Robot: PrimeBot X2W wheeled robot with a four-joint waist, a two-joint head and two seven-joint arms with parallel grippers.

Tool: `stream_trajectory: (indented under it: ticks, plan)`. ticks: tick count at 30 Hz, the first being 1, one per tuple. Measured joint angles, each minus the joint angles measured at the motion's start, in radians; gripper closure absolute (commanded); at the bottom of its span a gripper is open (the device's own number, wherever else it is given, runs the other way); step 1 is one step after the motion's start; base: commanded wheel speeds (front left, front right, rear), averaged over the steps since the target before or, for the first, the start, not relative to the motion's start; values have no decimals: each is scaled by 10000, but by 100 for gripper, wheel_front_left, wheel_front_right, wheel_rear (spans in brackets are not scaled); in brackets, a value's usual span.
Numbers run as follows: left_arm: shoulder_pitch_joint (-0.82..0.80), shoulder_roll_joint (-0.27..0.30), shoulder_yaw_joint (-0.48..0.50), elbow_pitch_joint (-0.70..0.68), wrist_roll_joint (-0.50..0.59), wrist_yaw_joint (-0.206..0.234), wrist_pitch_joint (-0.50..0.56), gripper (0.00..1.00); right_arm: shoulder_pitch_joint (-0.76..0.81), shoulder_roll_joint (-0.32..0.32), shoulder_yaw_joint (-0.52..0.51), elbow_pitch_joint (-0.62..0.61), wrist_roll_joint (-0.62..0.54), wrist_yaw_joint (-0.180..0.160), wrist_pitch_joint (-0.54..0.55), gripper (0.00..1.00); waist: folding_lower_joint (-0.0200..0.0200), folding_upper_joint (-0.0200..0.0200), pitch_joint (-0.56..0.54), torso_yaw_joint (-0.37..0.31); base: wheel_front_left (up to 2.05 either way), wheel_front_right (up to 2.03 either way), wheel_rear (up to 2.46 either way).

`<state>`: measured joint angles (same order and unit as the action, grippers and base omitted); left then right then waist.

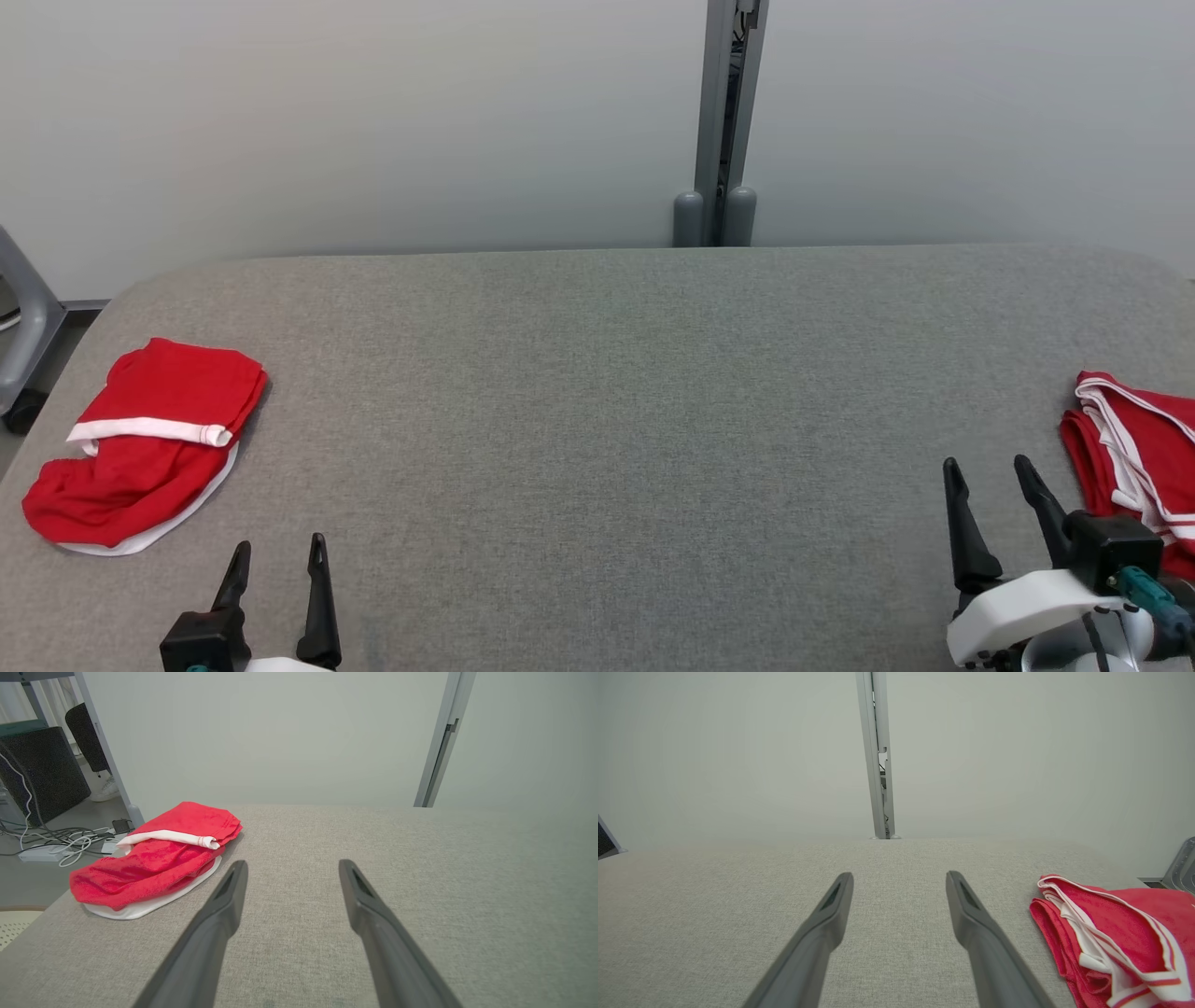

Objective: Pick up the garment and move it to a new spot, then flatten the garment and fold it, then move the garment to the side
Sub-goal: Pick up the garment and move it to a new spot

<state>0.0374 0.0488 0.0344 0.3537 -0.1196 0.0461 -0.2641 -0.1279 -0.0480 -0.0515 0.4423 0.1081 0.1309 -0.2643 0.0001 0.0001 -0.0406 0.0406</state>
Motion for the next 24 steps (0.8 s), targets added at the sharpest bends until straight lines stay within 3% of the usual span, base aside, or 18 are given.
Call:
stream_trajectory:
  ticks: [9, 24]
  plan:
    - [-33, -2, 198, 104, 15, 35, 0, 0, 149, -4, 431, 238, 148, 0, 0, 0, -1, 0, 189, 886, 0, 0, 0]
    - [-28, -4, 763, 217, 198, -98, 0, 0, 49, 4, 1356, 435, 443, 0, -2, 0, -1, 0, 457, 3622, 0, 0, 0]
